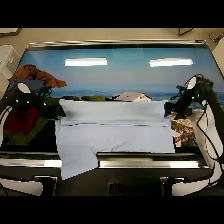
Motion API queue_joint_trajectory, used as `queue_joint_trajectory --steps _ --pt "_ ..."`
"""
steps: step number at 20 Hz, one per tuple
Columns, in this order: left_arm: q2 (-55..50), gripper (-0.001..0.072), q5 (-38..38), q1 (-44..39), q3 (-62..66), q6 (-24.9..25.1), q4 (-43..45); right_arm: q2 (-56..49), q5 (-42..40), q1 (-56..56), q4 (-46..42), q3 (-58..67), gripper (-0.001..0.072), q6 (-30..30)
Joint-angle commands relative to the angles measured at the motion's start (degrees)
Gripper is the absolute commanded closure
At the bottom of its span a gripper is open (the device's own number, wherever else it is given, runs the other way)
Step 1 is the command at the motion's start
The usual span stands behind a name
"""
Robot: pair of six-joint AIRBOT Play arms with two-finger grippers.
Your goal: Fold the clothes and pants, and hang the long-sleeved shirts on hangers.
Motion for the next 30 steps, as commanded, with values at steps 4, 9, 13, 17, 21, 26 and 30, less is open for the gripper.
queue_joint_trajectory --steps 4,9,13,17,21,26,30 --pt "10.95 0.0124 -8.74 8.83 -5.95 1.27 3.87 8.92 12.61 -10.54 -2.80 -0.42 0.0145 -1.88" --pt "25.18 0.0129 1.33 10.29 -37.70 6.23 0.85 19.21 5.62 -14.69 -2.27 -18.49 0.0147 -1.16" --pt "28.22 0.0129 2.14 10.34 -45.83 8.37 -0.85 21.00 4.76 -14.69 0.22 -25.55 0.0148 -2.43" --pt "28.04 0.0129 4.02 7.08 -48.74 8.33 -3.23 21.00 3.41 -14.69 1.95 -26.60 0.0151 -2.40" --pt "27.65 0.0129 8.41 2.08 -50.05 5.09 -3.26 21.00 1.64 -14.69 3.63 -26.60 0.0159 -2.43" --pt "27.67 0.0416 6.45 -0.28 -51.76 4.07 -3.17 21.00 0.42 -14.69 3.19 -26.62 0.0158 -2.60" --pt "27.67 0.0679 7.04 -0.31 -51.84 4.13 -3.10 21.00 -1.31 -14.69 2.99 -30.14 0.0154 -2.58"
